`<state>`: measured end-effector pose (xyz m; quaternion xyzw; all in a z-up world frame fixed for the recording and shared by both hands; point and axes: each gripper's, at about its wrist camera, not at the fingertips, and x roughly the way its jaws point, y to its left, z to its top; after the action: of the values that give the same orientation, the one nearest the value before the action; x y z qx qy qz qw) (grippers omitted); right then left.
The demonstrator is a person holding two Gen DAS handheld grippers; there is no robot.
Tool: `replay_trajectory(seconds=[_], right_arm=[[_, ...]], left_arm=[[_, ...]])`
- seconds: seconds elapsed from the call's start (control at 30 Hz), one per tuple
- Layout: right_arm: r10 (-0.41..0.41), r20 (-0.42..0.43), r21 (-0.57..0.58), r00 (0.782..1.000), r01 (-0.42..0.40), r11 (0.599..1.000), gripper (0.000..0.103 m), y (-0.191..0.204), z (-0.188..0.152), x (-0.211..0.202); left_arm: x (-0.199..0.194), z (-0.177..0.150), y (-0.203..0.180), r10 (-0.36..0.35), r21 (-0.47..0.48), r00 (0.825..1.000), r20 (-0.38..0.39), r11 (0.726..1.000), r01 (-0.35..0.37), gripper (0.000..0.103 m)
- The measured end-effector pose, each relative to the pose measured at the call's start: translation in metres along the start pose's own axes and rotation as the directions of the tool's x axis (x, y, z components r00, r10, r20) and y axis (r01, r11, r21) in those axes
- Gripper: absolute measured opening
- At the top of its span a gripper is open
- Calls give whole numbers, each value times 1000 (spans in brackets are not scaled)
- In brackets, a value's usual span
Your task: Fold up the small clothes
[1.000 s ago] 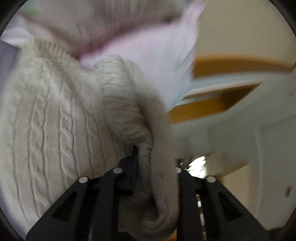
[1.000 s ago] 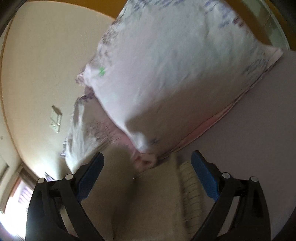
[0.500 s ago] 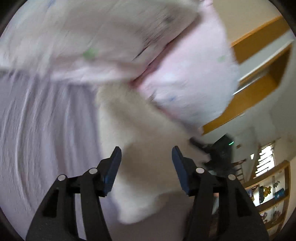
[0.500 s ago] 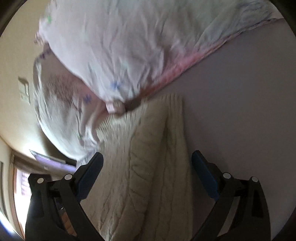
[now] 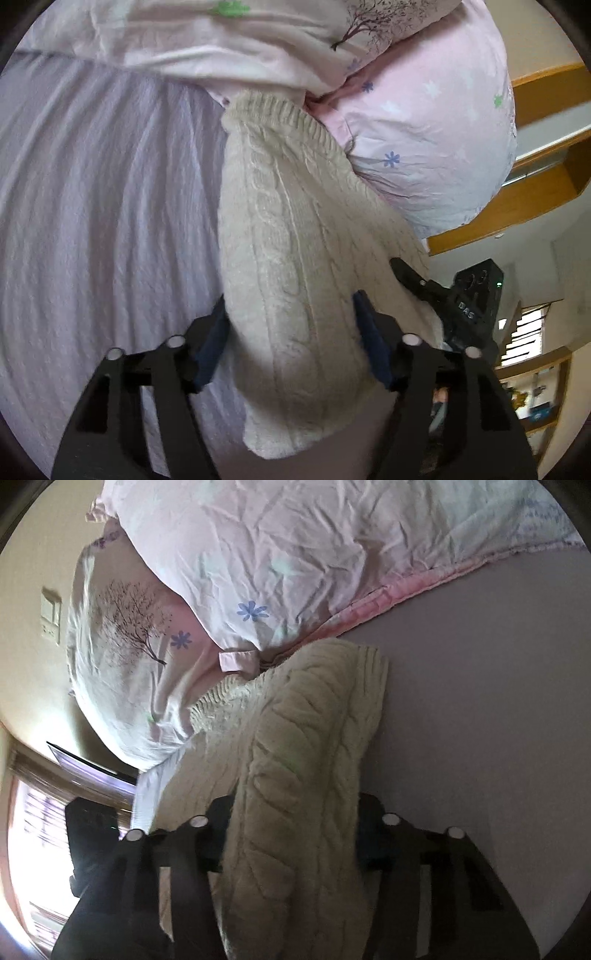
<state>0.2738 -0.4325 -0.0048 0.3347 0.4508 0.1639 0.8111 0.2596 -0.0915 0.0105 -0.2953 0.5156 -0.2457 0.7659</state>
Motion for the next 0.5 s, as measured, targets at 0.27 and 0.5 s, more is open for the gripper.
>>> replay_trajectory(seconds=[0.27, 0.5], right_arm=[[236, -72, -111, 969, -243, 964, 40, 42, -18, 5], [23, -111, -276, 994, -53, 960, 71, 79, -40, 28]], left_arm=[[-88, -7, 1, -45, 254, 998, 52, 967, 30, 37], [-133, -24, 31, 171, 285, 963, 206, 931, -227, 42]])
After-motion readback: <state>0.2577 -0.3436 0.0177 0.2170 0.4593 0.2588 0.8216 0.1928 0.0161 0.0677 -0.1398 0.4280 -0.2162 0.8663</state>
